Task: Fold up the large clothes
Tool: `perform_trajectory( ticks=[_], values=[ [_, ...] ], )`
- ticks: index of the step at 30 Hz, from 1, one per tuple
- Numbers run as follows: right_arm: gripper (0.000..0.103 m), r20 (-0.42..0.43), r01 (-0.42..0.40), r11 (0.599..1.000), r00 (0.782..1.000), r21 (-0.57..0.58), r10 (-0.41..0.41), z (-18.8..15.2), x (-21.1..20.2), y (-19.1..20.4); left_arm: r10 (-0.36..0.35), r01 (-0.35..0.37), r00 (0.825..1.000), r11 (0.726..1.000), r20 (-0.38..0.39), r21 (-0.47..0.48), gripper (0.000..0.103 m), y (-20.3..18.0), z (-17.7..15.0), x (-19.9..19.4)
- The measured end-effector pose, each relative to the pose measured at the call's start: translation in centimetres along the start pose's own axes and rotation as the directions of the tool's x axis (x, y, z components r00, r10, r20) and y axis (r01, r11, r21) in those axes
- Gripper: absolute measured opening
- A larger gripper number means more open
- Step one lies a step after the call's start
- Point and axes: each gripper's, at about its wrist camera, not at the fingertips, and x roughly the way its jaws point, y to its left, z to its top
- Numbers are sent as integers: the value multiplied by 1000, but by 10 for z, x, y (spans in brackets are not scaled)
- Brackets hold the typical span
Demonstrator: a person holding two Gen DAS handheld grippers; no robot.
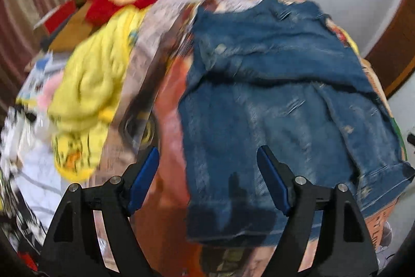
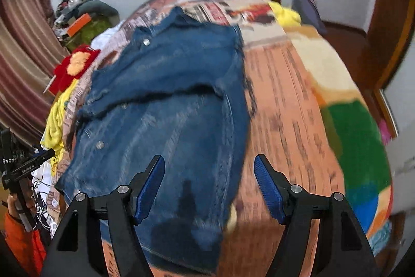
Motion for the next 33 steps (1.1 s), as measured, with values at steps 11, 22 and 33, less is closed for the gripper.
perform_trajectory(
  ticks=[11, 22, 33],
  values=[
    [69, -40, -56, 997, 997, 47, 58, -49, 8, 3, -179, 141, 974, 959, -140, -247, 76, 26, -56, 32],
    [35, 7, -111, 987, 994, 116, 111, -64, 3, 6, -178, 152, 979, 962, -100, -225, 36, 10, -64, 27],
    [17, 51, -196, 972, 980, 127, 191, -35, -10, -1, -144, 149, 988, 983, 59, -105, 13, -2, -27, -12]
  ],
)
